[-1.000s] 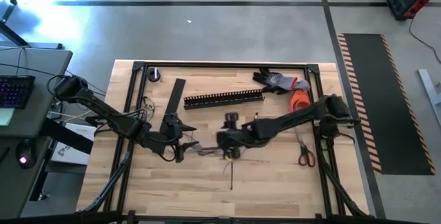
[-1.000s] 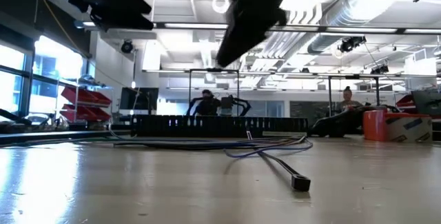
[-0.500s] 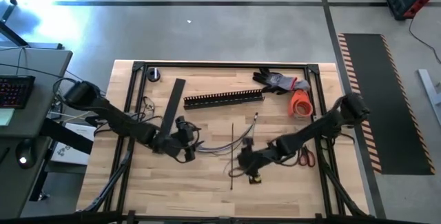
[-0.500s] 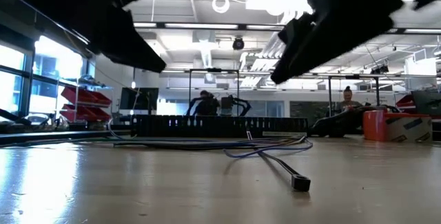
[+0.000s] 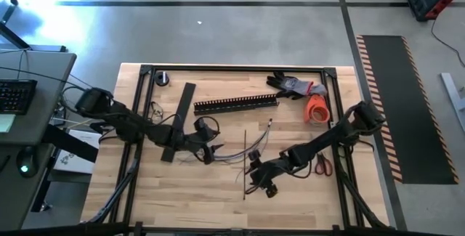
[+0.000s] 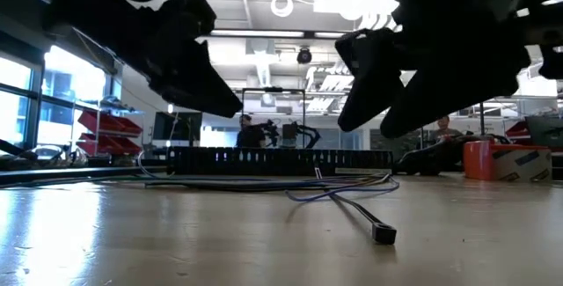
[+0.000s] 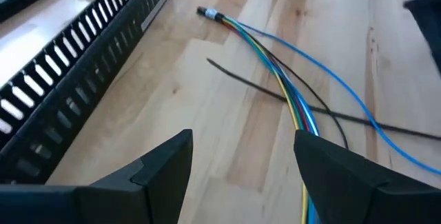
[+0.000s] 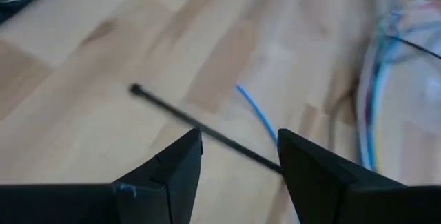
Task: Ziptie cables
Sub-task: Wrap the cables together using a zip tie
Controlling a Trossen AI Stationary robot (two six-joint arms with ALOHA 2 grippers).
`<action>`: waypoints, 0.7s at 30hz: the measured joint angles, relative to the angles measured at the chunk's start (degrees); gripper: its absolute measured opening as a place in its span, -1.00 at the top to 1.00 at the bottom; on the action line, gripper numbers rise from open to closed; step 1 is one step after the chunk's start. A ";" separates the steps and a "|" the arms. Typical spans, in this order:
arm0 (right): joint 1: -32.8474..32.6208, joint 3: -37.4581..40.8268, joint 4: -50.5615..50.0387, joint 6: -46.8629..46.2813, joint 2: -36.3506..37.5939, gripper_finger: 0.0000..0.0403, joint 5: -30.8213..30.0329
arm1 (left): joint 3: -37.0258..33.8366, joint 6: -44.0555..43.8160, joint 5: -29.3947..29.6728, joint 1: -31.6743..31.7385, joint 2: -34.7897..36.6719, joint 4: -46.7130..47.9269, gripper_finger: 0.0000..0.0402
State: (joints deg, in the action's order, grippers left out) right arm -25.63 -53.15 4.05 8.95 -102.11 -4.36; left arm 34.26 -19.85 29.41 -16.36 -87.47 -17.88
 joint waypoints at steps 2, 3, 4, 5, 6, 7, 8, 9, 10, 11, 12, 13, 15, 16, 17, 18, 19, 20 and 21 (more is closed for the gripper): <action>0.28 -0.15 1.40 3.64 -0.39 0.14 3.81 | 0.00 -0.10 1.66 0.02 -1.36 -2.50 -0.18; 0.29 -0.48 1.30 5.13 -0.81 0.14 5.27 | 0.00 -0.90 2.83 0.00 -2.12 -3.64 -0.18; 0.36 -1.21 1.03 6.27 -1.49 0.14 6.88 | 0.00 -1.94 3.76 0.00 -2.77 -4.48 -0.18; 0.52 -2.21 0.96 7.24 -2.22 0.14 8.52 | 0.00 -2.90 4.28 0.02 -3.37 -5.47 -0.18; 0.52 -3.26 1.01 8.28 -3.06 0.14 10.45 | 0.00 -3.77 4.54 0.01 -3.90 -6.62 -0.18; 0.50 -4.52 1.06 9.52 -4.02 0.14 12.47 | 0.00 -4.56 4.64 0.02 -4.60 -7.79 -0.18; 0.50 -5.85 0.86 11.11 -5.17 0.14 14.32 | 0.00 -5.57 4.72 0.00 -5.32 -9.32 -0.18; 0.47 -7.22 0.10 12.88 -6.63 0.14 15.68 | 0.00 -6.64 4.62 -0.25 -5.97 -9.84 -0.18; 0.38 -8.63 -1.20 15.03 -8.16 0.14 16.59 | 0.00 -7.84 4.54 -0.52 -6.64 -10.36 -0.18; 0.26 -9.73 -2.66 17.25 -9.58 0.14 16.85 | 0.00 -9.00 4.41 -0.90 -7.35 -11.23 -0.18; 0.12 -10.73 -3.81 19.30 -11.07 0.14 16.88 | 0.00 -10.17 4.40 -1.43 -8.05 -12.12 -0.18; 0.10 -11.70 -4.49 21.22 -12.44 0.14 16.89 | 0.00 -11.34 4.30 -2.02 -8.58 -12.65 -0.18; -0.13 -12.80 -5.23 24.34 -14.28 0.14 16.52 | 0.00 -13.36 4.22 -3.24 -9.71 -12.53 -0.18; -0.19 -13.09 -5.38 25.29 -14.70 0.14 16.03 | 0.00 -14.35 4.30 -3.81 -10.18 -12.47 -0.18; -0.23 -13.34 -5.74 26.01 -14.78 0.14 14.94 | 0.00 -15.17 4.45 -4.35 -10.46 -12.30 -0.18; -0.30 -13.35 -5.76 26.54 -14.80 0.14 13.87 | 0.00 -15.84 4.58 -4.88 -10.58 -12.32 -0.18; -0.29 -13.32 -5.70 26.87 -14.83 0.14 13.54 | 0.00 -16.05 4.67 -5.35 -10.56 -12.42 -0.18; -0.20 -13.31 -5.73 26.92 -14.83 0.14 13.27 | 0.00 -16.10 4.84 -5.73 -10.52 -12.53 -0.18; -0.01 -13.31 -5.74 26.93 -14.85 0.14 13.22 | 0.00 -16.06 5.41 -6.11 -10.50 -12.51 -0.18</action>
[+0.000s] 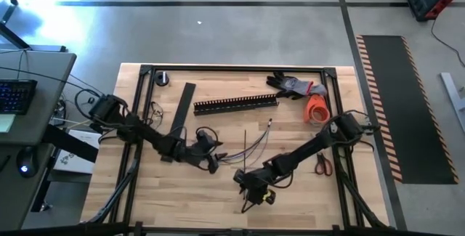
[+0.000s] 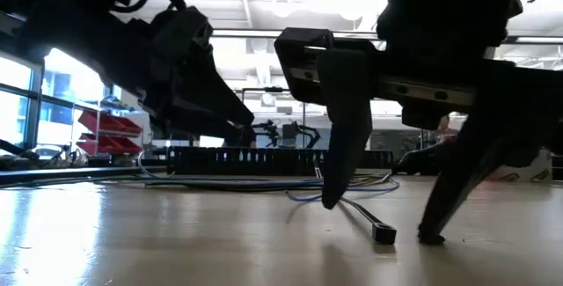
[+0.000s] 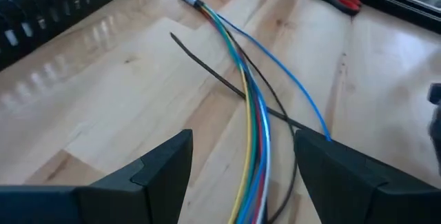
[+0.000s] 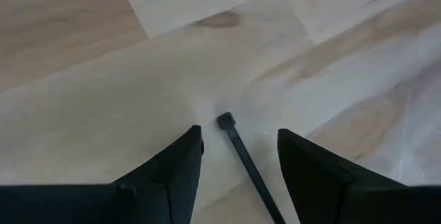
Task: Ziptie cables
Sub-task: Wrap the cables together using a zip tie
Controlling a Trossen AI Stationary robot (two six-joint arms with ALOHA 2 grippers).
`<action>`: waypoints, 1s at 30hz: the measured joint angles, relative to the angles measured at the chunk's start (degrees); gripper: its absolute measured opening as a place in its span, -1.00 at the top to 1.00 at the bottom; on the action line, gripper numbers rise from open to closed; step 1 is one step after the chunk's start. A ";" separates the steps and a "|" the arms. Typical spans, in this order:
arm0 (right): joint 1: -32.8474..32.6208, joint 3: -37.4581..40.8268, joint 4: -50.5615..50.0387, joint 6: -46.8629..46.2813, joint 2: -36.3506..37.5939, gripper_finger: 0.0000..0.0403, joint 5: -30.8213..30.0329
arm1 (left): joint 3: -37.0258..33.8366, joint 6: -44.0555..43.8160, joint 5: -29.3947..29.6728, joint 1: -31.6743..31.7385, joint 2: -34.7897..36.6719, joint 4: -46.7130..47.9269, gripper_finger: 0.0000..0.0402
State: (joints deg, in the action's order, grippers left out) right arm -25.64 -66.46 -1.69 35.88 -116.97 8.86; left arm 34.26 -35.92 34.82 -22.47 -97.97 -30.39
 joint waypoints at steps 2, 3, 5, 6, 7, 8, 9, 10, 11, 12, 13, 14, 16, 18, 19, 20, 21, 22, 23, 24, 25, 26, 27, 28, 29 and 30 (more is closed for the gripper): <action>0.46 0.00 0.06 0.11 -0.31 0.15 0.45 | 0.00 0.04 2.21 -0.52 0.00 0.06 -0.18; 0.78 0.00 0.17 0.15 -0.53 0.17 1.29 | 0.00 0.02 3.40 -0.62 0.07 0.05 -0.18; 1.36 -0.02 0.05 0.13 -1.11 0.25 2.81 | 0.00 0.02 4.30 -0.60 0.13 0.01 -0.18; 1.74 -0.04 0.49 -0.06 -1.68 0.31 3.79 | 0.00 0.02 4.33 -0.58 0.12 0.07 -0.18; 2.22 -0.07 0.57 -0.15 -2.04 0.37 4.68 | 0.00 0.03 4.32 -0.58 0.11 0.00 -0.18; 2.62 -0.08 0.58 -0.36 -2.65 0.44 5.47 | 0.00 0.04 4.35 -0.57 0.11 -0.18 -0.18; 2.96 -0.13 0.74 -0.39 -3.11 0.52 6.11 | 0.00 0.05 4.42 -0.56 0.11 -0.58 -0.18; 3.24 -0.13 0.91 -0.30 -3.43 0.60 6.28 | 0.00 0.04 4.43 -0.58 0.11 -0.87 -0.18; 3.43 -0.13 0.94 0.13 -3.65 0.69 6.19 | 0.00 0.05 4.36 -0.71 0.11 -0.94 -0.18; 3.46 -0.13 1.04 0.44 -3.72 0.78 5.81 | 0.00 0.25 4.06 -0.94 0.11 -1.33 -0.18; 3.46 -0.13 1.25 0.49 -3.74 0.86 4.81 | 0.00 0.82 3.58 -1.18 0.11 -2.09 -0.18; 3.40 -0.11 1.68 0.55 -3.80 0.93 3.62 | 0.00 1.50 3.14 -1.50 0.11 -3.15 -0.18; 2.86 0.01 2.73 -0.05 -3.66 0.97 0.53 | 0.01 2.18 2.96 -2.18 0.13 -4.28 -0.18; 2.06 0.04 3.83 -0.53 -3.55 0.98 -3.97 | 0.00 3.10 2.97 -2.59 0.13 -5.64 -0.18; 1.57 0.07 4.43 -0.78 -3.33 0.99 -6.66 | 0.02 3.43 3.00 -2.74 0.13 -6.37 -0.18; 1.04 0.09 5.01 -0.96 -3.31 0.99 -9.55 | 0.02 3.71 3.11 -2.86 0.13 -6.90 -0.18; 0.52 0.09 5.80 -1.60 -3.32 1.00 -12.20 | 0.02 4.32 3.10 -2.89 0.13 -7.22 -0.18; 0.07 0.19 6.68 -3.18 -3.22 1.00 -14.70 | 0.00 4.72 2.92 -2.87 0.13 -7.55 -0.18; -0.22 0.20 6.74 -4.76 -3.00 1.00 -16.62 | 0.00 5.03 2.81 -2.87 0.13 -8.15 -0.18; -0.38 0.25 6.65 -6.24 -2.81 1.00 -18.15 | 0.00 5.42 2.74 -2.87 0.13 -8.85 -0.18; -0.57 0.32 6.49 -7.55 -2.40 1.00 -20.09 | 0.00 6.05 2.74 -2.87 0.13 -9.55 -0.18; -0.81 0.82 6.20 -8.70 -1.75 1.00 -22.72 | 0.00 6.56 2.52 -2.87 0.13 -10.32 -0.18; -0.97 1.61 6.24 -9.93 -1.00 1.00 -25.00 | 0.00 7.01 2.13 -2.87 0.13 -10.76 -0.18; -1.08 2.66 6.93 -11.19 -0.07 1.00 -27.25 | 0.00 7.54 1.71 -2.87 0.13 -11.20 -0.18; -1.27 3.89 7.75 -12.89 1.16 1.00 -29.25 | 0.00 8.18 1.47 -2.87 0.13 -11.81 -0.18; -1.42 5.44 8.69 -14.79 2.73 1.00 -30.96 | 0.00 8.56 1.40 -2.87 0.13 -12.52 -0.18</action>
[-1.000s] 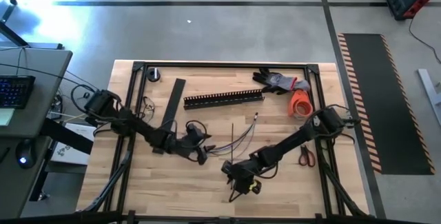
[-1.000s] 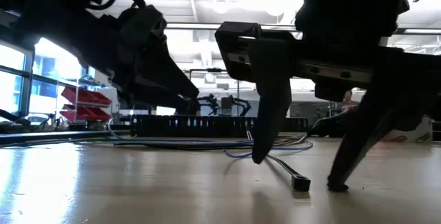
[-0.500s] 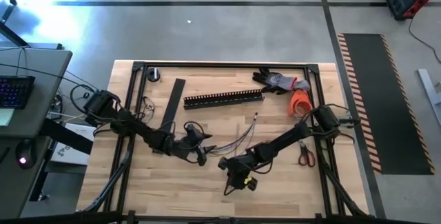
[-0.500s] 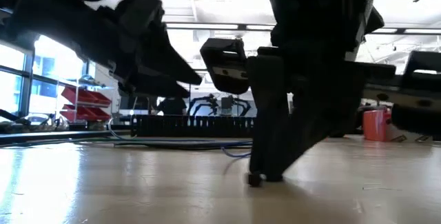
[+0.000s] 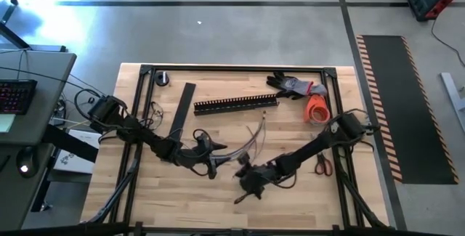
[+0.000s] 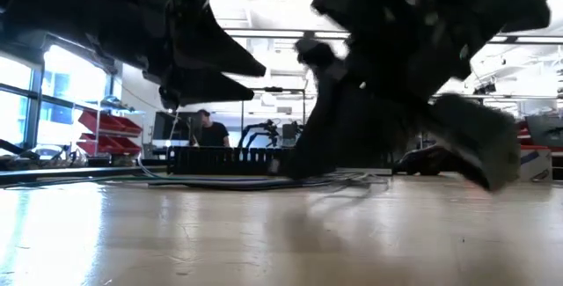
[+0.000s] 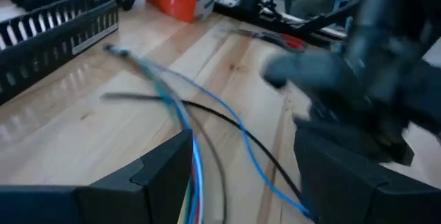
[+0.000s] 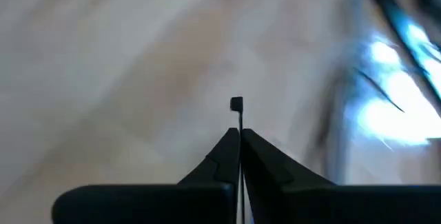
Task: Ziptie cables
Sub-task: Wrap the cables together using a zip tie
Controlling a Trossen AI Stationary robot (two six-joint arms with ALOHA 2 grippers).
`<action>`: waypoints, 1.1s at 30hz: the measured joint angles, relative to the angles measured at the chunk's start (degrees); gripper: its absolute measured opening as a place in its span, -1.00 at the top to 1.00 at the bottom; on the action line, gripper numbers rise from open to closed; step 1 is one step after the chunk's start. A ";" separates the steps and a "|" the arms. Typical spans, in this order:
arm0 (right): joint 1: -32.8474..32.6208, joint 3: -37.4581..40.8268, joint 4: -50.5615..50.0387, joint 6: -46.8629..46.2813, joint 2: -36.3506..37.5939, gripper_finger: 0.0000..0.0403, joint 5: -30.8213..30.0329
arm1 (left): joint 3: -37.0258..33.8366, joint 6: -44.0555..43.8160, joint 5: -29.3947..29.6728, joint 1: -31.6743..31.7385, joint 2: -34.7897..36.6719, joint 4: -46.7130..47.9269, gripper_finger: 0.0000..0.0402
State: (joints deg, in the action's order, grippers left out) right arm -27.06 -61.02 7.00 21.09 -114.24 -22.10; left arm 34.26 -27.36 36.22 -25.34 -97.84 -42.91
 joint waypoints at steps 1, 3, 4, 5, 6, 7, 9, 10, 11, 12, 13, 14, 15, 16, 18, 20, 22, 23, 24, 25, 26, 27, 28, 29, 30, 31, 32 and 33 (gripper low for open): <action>-0.21 1.77 1.38 -2.00 1.74 1.00 -1.60 | 0.06 0.05 -0.34 0.00 0.00 -0.78 -0.18; -0.69 5.50 5.16 -6.90 5.23 1.00 -3.98 | 0.32 0.32 -1.21 0.00 0.02 -0.71 -0.18; -0.95 7.55 6.94 -9.34 6.82 1.00 -4.90 | 0.70 0.56 -1.74 -0.02 0.00 -0.44 -0.18; -1.23 9.61 8.90 -11.54 8.44 1.00 -5.77 | 1.19 0.81 -2.38 -0.02 0.00 -0.55 -0.18; -1.65 11.59 11.38 -13.59 9.83 1.00 -6.78 | 1.72 1.27 -2.62 -0.02 0.00 -0.83 -0.18; -2.09 13.43 14.02 -15.45 11.05 1.00 -7.98 | 2.23 2.02 -2.70 -0.02 0.00 -0.85 -0.18; -3.28 16.89 19.53 -18.40 13.08 1.00 -11.04 | 3.28 3.92 -3.16 -0.02 -0.02 -0.70 -0.18; -3.86 18.56 21.75 -19.69 13.73 1.00 -12.80 | 3.78 5.15 -3.78 -0.02 -0.11 -0.74 -0.18; -4.35 20.15 24.23 -20.68 14.11 1.00 -14.69 | 4.24 6.73 -4.93 -0.02 -0.13 -0.81 -0.18; -4.90 21.76 26.64 -21.40 14.38 1.00 -16.57 | 4.61 8.86 -6.02 -0.02 -0.16 -0.77 -0.18; -5.43 23.24 29.28 -22.22 14.49 1.00 -18.50 | 4.92 11.22 -6.55 -0.02 -0.51 -0.84 -0.18; -5.85 24.54 32.52 -22.93 14.51 1.00 -20.36 | 5.26 13.12 -6.82 -0.02 -0.95 -0.95 -0.18; -6.13 25.86 35.46 -23.98 14.55 1.00 -21.92 | 5.44 14.86 -6.76 -0.04 -1.58 -0.99 -0.18; -6.32 27.12 37.74 -24.96 14.59 1.00 -22.72 | 5.50 15.99 -6.71 0.03 -2.48 -1.48 -0.18; -6.33 29.43 42.14 -26.48 14.59 1.00 -23.65 | 5.65 17.35 -7.96 0.94 -5.14 -5.19 -0.18; -6.33 31.38 48.05 -26.66 14.59 1.00 -25.29 | 5.64 17.47 -10.66 2.43 -8.95 -11.33 -0.18; -6.31 33.13 53.63 -26.77 14.61 1.00 -25.90 | 5.64 17.51 -12.57 3.89 -13.09 -18.12 -0.18; -6.18 33.89 56.50 -26.81 14.61 1.00 -25.91 | 5.64 17.55 -13.03 4.63 -14.88 -21.71 -0.18; -5.97 34.48 59.27 -26.88 14.61 1.00 -25.94 | 5.70 17.55 -13.09 5.35 -16.49 -25.22 -0.18; -5.79 34.88 61.88 -27.28 14.62 1.00 -25.96 | 6.04 17.58 -13.31 5.97 -17.76 -27.92 -0.18; -5.57 35.05 63.56 -27.64 14.63 1.00 -25.96 | 6.70 17.90 -14.20 6.56 -18.88 -29.89 -0.18; -5.36 35.13 64.31 -27.70 14.63 1.00 -25.99 | 7.44 18.70 -15.59 7.06 -19.83 -31.36 -0.18; -5.12 35.00 64.40 -27.71 14.63 1.00 -25.93 | 8.29 19.63 -16.77 7.42 -20.62 -31.75 -0.18; -4.90 34.66 64.20 -27.73 14.63 1.00 -25.86 | 9.38 20.37 -17.55 7.76 -21.46 -31.91 -0.18; -4.61 34.27 63.90 -27.73 14.63 1.00 -25.58 | 10.51 20.86 -18.09 8.02 -22.06 -31.78 -0.18; -4.22 33.84 63.35 -27.73 14.63 1.00 -24.88 | 11.47 21.34 -18.29 8.24 -22.46 -31.36 -0.18; -3.85 33.43 62.58 -27.74 14.63 1.00 -23.91 | 12.58 21.67 -18.27 8.45 -22.78 -30.99 -0.18; -3.57 33.05 61.78 -27.73 14.63 1.00 -23.18 | 13.44 22.21 -18.40 8.59 -22.86 -30.43 -0.18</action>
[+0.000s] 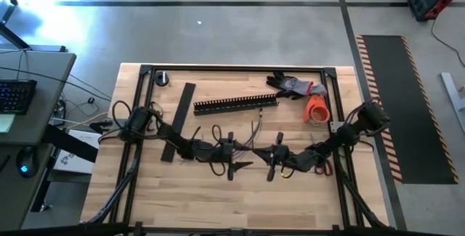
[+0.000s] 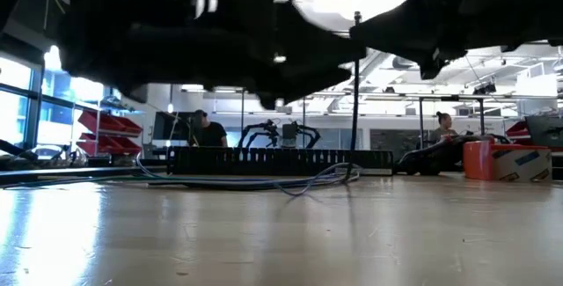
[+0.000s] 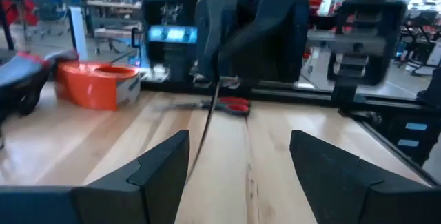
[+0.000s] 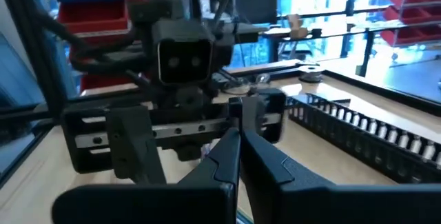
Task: Ziptie cables
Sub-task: Wrap the cables together using a zip tie
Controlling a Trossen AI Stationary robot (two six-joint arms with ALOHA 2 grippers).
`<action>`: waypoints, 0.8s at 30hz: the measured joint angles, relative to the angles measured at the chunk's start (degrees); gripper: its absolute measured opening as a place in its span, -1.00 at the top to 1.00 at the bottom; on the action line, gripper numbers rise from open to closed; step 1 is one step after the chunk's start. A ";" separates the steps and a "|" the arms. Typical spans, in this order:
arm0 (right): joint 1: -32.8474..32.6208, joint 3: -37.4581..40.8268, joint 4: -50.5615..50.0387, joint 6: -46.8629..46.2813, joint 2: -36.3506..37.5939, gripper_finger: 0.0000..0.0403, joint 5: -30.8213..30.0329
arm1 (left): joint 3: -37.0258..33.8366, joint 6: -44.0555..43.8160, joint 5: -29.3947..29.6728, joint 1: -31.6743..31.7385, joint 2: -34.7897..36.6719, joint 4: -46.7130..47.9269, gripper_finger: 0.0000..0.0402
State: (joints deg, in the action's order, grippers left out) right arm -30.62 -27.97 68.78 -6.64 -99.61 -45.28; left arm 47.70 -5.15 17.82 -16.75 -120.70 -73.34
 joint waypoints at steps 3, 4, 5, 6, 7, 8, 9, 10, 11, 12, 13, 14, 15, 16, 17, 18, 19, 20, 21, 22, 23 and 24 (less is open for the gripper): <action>0.51 -0.87 -1.29 -0.03 0.00 1.00 1.13 | 1.70 0.56 0.88 0.36 0.01 2.46 -0.18; 0.56 -0.93 -1.42 -0.02 0.00 1.00 1.23 | 1.88 0.54 1.58 0.42 0.00 2.69 -0.18; 0.58 -0.93 -1.70 -0.01 0.00 1.00 1.24 | 2.15 0.54 1.97 0.42 0.00 2.77 -0.18; 0.56 -0.93 -1.81 -0.02 0.00 1.00 1.25 | 2.35 0.54 1.96 0.42 0.01 2.92 -0.18; 0.56 -0.93 -1.86 -0.04 0.00 1.00 1.24 | 2.37 0.52 1.96 0.42 0.02 2.96 -0.17; 0.56 -0.95 -2.06 -0.36 0.00 1.00 1.26 | 2.31 0.50 1.94 0.42 0.02 3.09 -0.16; 0.55 -0.96 -2.54 -0.64 0.00 1.00 1.29 | 2.27 0.50 1.86 0.42 0.00 3.29 -0.14; 0.54 -0.94 -3.00 -0.94 0.00 1.00 1.32 | 2.25 0.52 1.84 0.31 0.00 3.45 -0.12; 0.54 -0.96 -3.40 -1.24 0.00 1.00 1.36 | 2.25 0.75 1.84 0.20 0.00 3.37 -0.09; 0.54 -0.96 -3.90 -1.71 0.00 1.00 1.34 | 2.27 0.80 1.80 0.08 0.00 3.13 -0.06; 0.54 -0.96 -4.52 -2.24 0.00 1.00 1.36 | 2.27 0.81 1.76 -0.03 0.00 3.13 -0.02; 0.54 -0.96 -5.24 -2.58 0.00 1.00 1.34 | 2.27 0.79 1.72 -0.12 0.00 3.16 0.02; 0.54 -0.96 -5.75 -3.07 0.00 1.00 1.37 | 2.27 0.64 1.44 -0.13 0.00 3.27 0.07; 0.54 -0.96 -6.29 -3.65 0.00 1.00 1.34 | 2.27 0.14 0.70 -0.11 0.00 3.43 0.12; 0.54 -0.96 -6.77 -3.87 0.00 1.00 1.36 | 2.27 -0.23 -0.12 0.01 0.00 3.47 0.17; 0.54 -0.96 -7.04 -3.87 0.00 1.00 1.41 | 2.27 -0.46 -0.96 0.17 0.00 3.50 0.22; 0.52 -0.96 -7.10 -3.88 0.00 1.00 1.41 | 2.27 -0.76 -1.50 0.36 0.00 3.52 0.27; 0.53 -0.96 -7.07 -3.92 -0.02 1.00 1.40 | 2.27 -1.02 -1.91 0.46 0.00 3.52 0.33; 0.54 -0.96 -7.06 -4.00 -0.04 1.00 1.38 | 2.27 -1.19 -2.11 0.64 0.00 3.51 0.39; 0.54 -0.96 -7.06 -4.05 -0.04 1.00 1.39 | 2.27 -1.20 -2.14 0.70 0.00 3.54 0.45; 0.54 -0.96 -7.06 -4.10 -0.04 1.00 1.41 | 2.27 -1.20 -2.14 0.76 0.00 3.61 0.51; 0.54 -0.96 -7.06 -4.30 -0.04 1.00 1.62 | 2.27 -1.22 -2.14 0.90 0.00 3.63 0.58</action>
State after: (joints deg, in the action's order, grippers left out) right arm -30.09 -28.93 61.71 -10.94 -99.66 -43.66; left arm 49.98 -6.36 15.68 -15.85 -120.70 -69.71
